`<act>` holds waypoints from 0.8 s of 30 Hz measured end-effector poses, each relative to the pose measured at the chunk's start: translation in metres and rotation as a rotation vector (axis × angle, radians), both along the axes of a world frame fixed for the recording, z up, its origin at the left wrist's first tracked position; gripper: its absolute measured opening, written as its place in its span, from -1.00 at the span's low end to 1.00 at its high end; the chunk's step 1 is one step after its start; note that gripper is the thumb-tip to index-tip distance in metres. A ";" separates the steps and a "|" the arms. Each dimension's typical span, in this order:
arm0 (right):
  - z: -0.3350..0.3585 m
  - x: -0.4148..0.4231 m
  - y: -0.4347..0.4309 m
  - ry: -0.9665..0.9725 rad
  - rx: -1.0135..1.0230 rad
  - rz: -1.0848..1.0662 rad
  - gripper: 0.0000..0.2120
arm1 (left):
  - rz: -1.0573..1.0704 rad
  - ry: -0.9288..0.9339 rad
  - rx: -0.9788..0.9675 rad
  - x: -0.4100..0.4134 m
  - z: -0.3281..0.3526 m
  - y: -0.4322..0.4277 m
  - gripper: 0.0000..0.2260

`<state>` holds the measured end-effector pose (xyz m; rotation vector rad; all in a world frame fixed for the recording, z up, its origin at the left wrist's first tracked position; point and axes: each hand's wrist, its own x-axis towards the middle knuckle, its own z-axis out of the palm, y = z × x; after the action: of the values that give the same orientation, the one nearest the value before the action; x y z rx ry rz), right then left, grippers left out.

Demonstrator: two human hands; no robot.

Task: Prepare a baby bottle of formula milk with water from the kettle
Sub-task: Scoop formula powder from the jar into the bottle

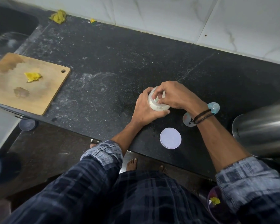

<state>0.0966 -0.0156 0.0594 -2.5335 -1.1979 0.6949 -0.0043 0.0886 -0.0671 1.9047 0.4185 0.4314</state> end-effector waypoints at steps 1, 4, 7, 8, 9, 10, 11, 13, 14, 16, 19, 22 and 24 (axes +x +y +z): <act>0.000 0.001 0.000 -0.006 -0.003 0.011 -0.73 | -0.001 0.003 -0.004 0.000 0.000 0.000 -0.19; -0.001 0.003 0.002 -0.022 -0.015 0.036 -0.71 | -0.002 0.008 0.000 0.000 -0.001 0.000 -0.18; -0.001 0.002 0.004 -0.046 -0.029 0.064 -0.72 | -0.004 -0.010 0.025 -0.001 0.001 0.001 -0.21; -0.001 0.002 0.004 -0.052 -0.029 0.071 -0.73 | -0.005 -0.013 0.029 -0.001 0.001 0.001 -0.22; 0.000 0.003 0.004 -0.057 -0.025 0.081 -0.74 | -0.004 -0.011 0.027 -0.001 0.001 0.001 -0.22; 0.000 0.003 0.003 -0.061 -0.020 0.095 -0.75 | -0.001 -0.007 0.025 -0.001 0.001 0.000 -0.21; 0.000 0.004 0.002 -0.064 -0.014 0.109 -0.76 | 0.000 -0.004 0.023 0.000 0.001 0.000 -0.21; 0.001 0.005 -0.001 -0.065 0.000 0.132 -0.80 | -0.002 -0.002 0.025 -0.001 0.001 0.000 -0.21; 0.002 0.006 -0.002 -0.064 0.007 0.138 -0.83 | -0.002 0.001 0.031 -0.001 0.001 0.000 -0.20; 0.004 0.008 -0.005 -0.066 0.012 0.148 -0.86 | 0.004 0.008 0.034 -0.001 -0.001 0.001 -0.18; 0.008 0.010 -0.007 -0.097 -0.003 0.172 -0.83 | 0.009 0.017 0.030 0.000 -0.003 0.000 -0.14; 0.011 0.011 -0.009 -0.116 -0.024 0.170 -0.76 | 0.013 0.016 0.027 0.000 -0.003 0.000 -0.13; 0.012 0.010 -0.010 -0.109 -0.022 0.151 -0.69 | 0.017 0.024 0.029 0.000 -0.003 0.000 -0.12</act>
<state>0.1069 -0.0260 0.0716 -2.5476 -1.4375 0.6123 -0.0040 0.0889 -0.0703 1.9371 0.4465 0.4285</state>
